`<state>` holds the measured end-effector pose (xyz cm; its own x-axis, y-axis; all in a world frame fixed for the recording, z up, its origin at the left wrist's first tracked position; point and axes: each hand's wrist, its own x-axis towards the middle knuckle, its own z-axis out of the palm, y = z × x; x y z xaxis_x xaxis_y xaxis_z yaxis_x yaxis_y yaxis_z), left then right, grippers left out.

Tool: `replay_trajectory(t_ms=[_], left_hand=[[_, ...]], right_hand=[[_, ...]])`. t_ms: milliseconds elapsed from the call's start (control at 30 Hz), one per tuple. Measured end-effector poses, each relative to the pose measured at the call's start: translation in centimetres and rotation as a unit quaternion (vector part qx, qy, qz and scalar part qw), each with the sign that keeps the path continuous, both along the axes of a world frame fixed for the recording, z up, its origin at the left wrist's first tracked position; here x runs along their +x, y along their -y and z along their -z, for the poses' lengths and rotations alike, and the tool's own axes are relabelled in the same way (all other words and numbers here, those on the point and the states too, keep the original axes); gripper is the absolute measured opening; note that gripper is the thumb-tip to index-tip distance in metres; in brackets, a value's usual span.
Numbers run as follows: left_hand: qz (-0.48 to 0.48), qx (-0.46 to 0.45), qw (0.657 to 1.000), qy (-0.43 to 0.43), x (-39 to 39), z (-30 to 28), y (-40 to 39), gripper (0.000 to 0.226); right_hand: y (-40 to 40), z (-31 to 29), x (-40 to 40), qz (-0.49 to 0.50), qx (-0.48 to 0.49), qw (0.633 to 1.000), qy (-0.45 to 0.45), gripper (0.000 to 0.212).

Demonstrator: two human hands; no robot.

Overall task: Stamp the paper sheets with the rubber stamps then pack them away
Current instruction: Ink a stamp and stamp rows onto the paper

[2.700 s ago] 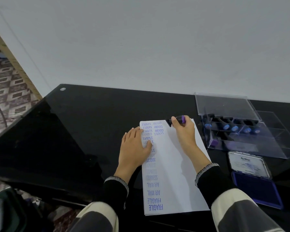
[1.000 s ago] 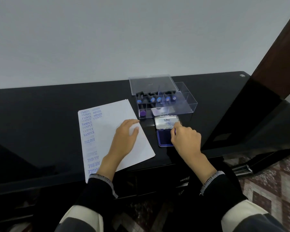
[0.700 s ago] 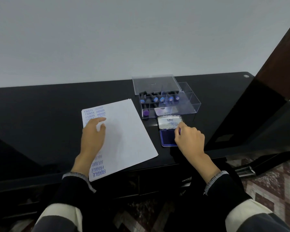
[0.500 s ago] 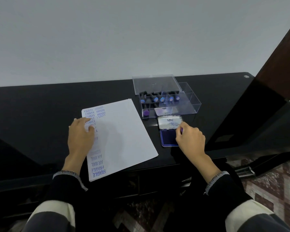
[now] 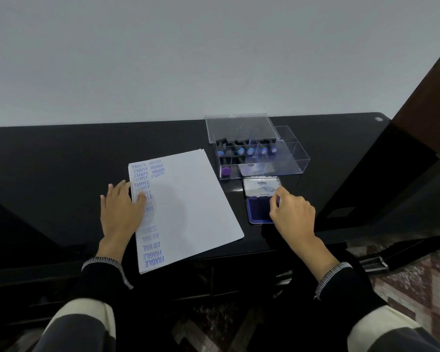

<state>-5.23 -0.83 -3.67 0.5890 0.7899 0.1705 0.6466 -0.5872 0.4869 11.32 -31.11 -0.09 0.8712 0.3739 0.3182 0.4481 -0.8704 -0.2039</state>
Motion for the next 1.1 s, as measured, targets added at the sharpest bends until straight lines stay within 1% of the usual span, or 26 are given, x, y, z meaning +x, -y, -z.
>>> replay_trajectory(t_ms=[67,100,167,267,300,400,467,533,633,700,833,1000,1100], left_hand=[[-0.001,0.002,1.000,-0.004,0.1,0.0,0.0,0.052],[-0.001,0.003,1.000,-0.006,0.1,0.0,0.1,0.052],[-0.003,0.002,1.000,-0.008,0.0,0.0,0.1,0.053],[-0.004,0.002,1.000,-0.012,0.1,0.0,0.1,0.054],[-0.004,0.002,1.000,-0.012,0.1,0.1,0.1,0.055],[-0.005,0.003,1.000,-0.017,0.1,0.1,0.1,0.055],[-0.004,0.004,1.000,-0.016,0.0,0.1,0.2,0.055],[-0.004,0.004,1.000,-0.015,0.0,0.1,0.2,0.055],[-0.004,0.002,1.000,-0.018,0.1,0.2,0.1,0.056],[-0.005,0.002,1.000,-0.023,0.1,0.3,0.1,0.055],[-0.006,0.005,1.000,-0.023,0.1,0.2,0.1,0.055],[-0.005,0.008,1.000,-0.024,0.1,0.3,0.1,0.055],[-0.005,0.007,1.000,-0.025,0.1,0.4,0.0,0.055]], right_hand=[[0.0,0.0,-0.3,-0.006,-0.002,1.000,0.025,0.016],[0.0,0.0,-0.3,-0.004,-0.005,1.000,0.023,0.016],[0.1,0.1,-0.1,0.001,0.000,1.000,-0.006,0.017],[0.2,0.0,0.3,0.004,0.047,0.999,-0.024,0.018],[0.2,0.0,0.3,0.003,0.053,0.998,-0.020,0.018],[0.1,0.4,0.2,-0.006,0.029,1.000,0.005,0.017],[0.1,0.6,0.0,-0.009,0.032,0.999,0.034,0.016],[0.0,0.7,-0.3,-0.011,0.039,0.998,0.052,0.019],[0.3,0.7,-0.7,-0.022,0.052,0.996,0.063,0.024],[0.3,0.7,-0.7,-0.027,0.059,0.996,0.062,0.024],[0.2,0.5,0.1,-0.021,0.044,0.998,0.027,0.019],[-0.5,-0.9,1.6,-0.021,-0.001,0.998,-0.055,0.018],[-0.6,-1.0,1.6,-0.016,-0.002,0.998,-0.061,0.018]])
